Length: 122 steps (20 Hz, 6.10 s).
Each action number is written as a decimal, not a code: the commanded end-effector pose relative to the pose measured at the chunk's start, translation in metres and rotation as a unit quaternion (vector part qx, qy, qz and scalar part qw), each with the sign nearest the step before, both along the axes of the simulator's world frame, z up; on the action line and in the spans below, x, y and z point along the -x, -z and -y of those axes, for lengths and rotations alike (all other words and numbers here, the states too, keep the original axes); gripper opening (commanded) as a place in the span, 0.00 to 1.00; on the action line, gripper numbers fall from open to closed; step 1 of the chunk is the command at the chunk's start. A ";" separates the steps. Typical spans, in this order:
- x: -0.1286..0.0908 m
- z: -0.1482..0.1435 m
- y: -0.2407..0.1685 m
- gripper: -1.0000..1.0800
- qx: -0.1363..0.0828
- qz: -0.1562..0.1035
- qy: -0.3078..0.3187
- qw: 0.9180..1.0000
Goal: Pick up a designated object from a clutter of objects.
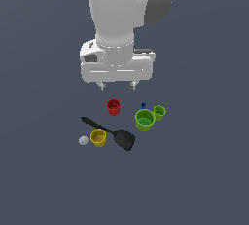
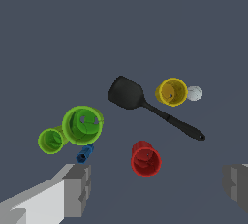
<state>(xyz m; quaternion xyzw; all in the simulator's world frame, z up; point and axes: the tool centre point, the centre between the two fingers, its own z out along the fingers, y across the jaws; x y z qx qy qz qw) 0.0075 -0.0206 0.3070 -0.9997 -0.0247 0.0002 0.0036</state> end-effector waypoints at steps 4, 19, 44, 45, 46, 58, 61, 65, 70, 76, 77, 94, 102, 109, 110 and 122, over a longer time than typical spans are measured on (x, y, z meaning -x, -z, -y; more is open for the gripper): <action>-0.015 0.012 0.024 0.96 0.000 0.000 -0.033 0.999; -0.060 0.064 0.138 0.96 0.002 0.001 -0.176 0.984; -0.070 0.096 0.224 0.96 0.003 0.001 -0.255 0.967; -0.070 0.096 0.229 0.96 0.003 0.001 -0.256 0.967; -0.070 0.095 0.235 0.96 0.003 0.001 -0.256 0.967; -0.070 0.096 0.260 0.00 0.003 0.001 -0.257 0.966; -0.070 0.096 0.260 0.00 0.003 0.001 -0.257 0.966; -0.070 0.096 0.260 0.00 0.003 0.001 -0.257 0.966; -0.070 0.096 0.256 0.00 0.004 0.001 -0.256 0.967; -0.064 0.091 0.236 0.00 0.004 0.001 -0.256 0.967; -0.063 0.090 0.231 0.00 0.004 0.001 -0.256 0.967; -0.024 0.054 0.071 0.00 0.004 0.001 -0.257 0.967; -0.003 0.034 -0.022 0.00 0.004 0.001 -0.257 0.967; 0.010 0.020 -0.086 0.00 0.004 0.001 -0.257 0.967; 0.011 0.019 -0.093 0.00 0.004 0.001 -0.257 0.967; 0.016 0.010 -0.132 0.00 0.004 0.001 -0.257 0.966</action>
